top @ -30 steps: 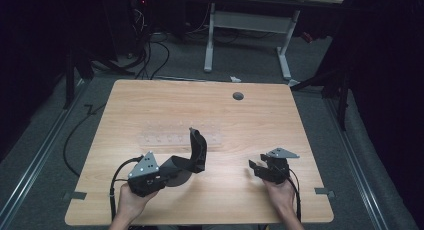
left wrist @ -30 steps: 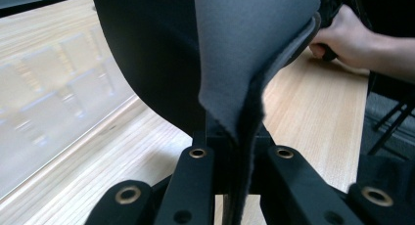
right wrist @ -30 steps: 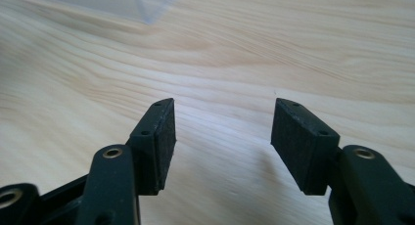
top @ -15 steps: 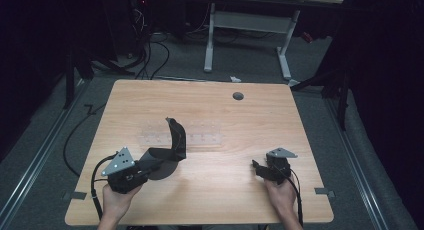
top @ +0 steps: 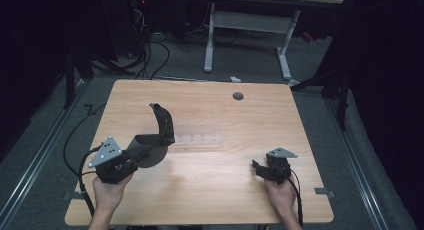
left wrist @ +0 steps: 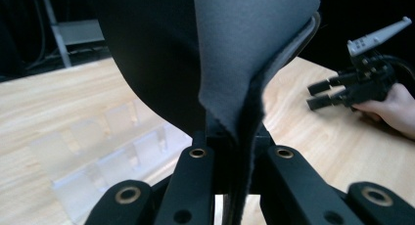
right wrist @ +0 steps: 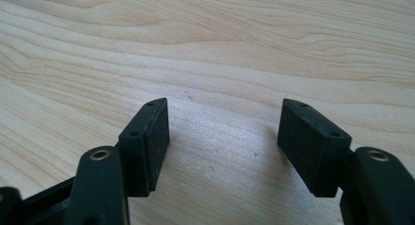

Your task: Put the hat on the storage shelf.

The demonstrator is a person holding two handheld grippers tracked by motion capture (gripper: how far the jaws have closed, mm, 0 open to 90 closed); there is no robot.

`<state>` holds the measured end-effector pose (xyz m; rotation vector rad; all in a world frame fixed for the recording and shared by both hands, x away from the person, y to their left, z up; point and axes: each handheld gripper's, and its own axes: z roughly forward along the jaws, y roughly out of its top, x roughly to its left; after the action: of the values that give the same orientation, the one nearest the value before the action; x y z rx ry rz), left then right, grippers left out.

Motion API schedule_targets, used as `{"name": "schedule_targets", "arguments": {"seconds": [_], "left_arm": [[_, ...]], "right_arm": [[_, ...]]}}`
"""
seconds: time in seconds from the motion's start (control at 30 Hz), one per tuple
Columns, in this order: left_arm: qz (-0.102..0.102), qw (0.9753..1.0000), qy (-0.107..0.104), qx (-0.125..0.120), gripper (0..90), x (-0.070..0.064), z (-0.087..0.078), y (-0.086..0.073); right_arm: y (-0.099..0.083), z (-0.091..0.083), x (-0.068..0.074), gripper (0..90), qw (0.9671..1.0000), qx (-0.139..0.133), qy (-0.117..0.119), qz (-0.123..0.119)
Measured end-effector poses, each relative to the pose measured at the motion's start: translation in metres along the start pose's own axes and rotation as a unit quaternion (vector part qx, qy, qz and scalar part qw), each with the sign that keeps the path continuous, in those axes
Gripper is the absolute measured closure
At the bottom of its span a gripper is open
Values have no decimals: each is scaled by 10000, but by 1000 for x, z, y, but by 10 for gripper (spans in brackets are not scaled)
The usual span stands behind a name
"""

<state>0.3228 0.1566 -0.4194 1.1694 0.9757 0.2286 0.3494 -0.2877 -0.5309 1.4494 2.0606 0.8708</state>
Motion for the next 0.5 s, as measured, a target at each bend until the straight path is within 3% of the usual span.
{"name": "schedule_targets", "arguments": {"seconds": [0.13, 0.5], "left_arm": [[40, 9999, 33, -132, 862, 3, 1, 7], [-113, 9980, 427, -453, 862, 23, 11, 21]], "right_arm": [[0, 0, 0, 367, 10000, -2, -1, -3], [0, 0, 0, 365, 10000, 4, 3, 8]]}}
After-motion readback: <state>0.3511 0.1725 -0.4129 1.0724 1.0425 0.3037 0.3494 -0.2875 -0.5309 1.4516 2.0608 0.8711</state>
